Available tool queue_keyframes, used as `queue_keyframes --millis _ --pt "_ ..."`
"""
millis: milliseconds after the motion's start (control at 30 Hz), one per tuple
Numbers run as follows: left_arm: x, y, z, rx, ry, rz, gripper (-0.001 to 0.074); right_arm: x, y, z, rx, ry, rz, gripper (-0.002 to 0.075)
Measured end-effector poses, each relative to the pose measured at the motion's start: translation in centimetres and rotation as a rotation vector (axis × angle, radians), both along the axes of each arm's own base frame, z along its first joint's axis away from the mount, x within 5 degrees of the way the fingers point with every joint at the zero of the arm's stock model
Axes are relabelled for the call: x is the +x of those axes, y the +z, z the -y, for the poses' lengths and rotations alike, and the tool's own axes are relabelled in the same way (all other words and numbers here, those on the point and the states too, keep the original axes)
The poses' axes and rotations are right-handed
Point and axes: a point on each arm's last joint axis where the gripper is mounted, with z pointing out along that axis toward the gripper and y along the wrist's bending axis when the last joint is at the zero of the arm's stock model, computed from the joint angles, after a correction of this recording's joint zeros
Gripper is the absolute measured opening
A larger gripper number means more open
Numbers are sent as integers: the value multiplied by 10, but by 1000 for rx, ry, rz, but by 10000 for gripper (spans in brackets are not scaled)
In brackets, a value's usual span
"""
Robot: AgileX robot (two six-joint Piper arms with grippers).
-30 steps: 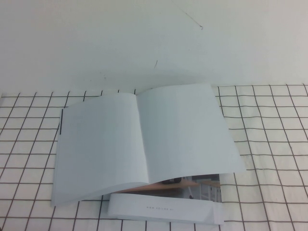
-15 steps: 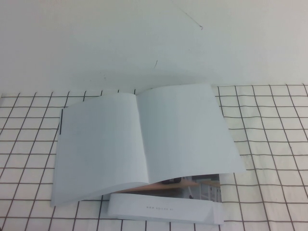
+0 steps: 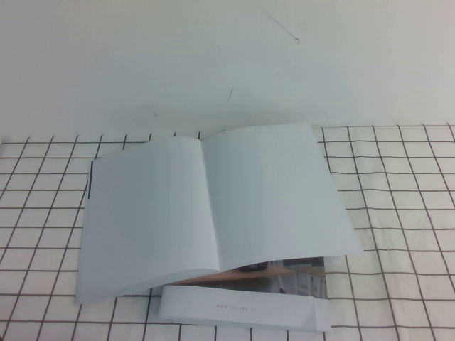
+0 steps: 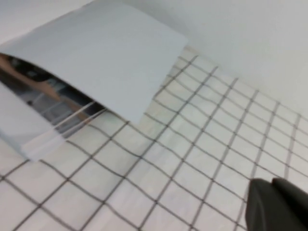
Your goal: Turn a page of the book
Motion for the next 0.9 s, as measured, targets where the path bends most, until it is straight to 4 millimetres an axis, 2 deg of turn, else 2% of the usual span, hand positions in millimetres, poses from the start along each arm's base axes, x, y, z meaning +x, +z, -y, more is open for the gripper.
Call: queue_keyframes --millis 167,300,367,433,533,900 --pt "0 0 0 0 0 0 -3 -2 0 13 16 -203 111 -2" --pt "0 0 0 1 0 0 -3 3 -20 20 107 -354 108 -2" --pt "0 0 0 1 0 0 -3 6 -38 21 168 -399 71 -2" --pt "0 0 0 1 0 0 -3 7 -50 21 209 -425 44 -2" --pt "0 0 0 1 0 0 -3 7 -55 22 221 -441 16 -2" --pt "0 0 0 1 0 0 -2 6 -57 23 94 -410 9 -2"
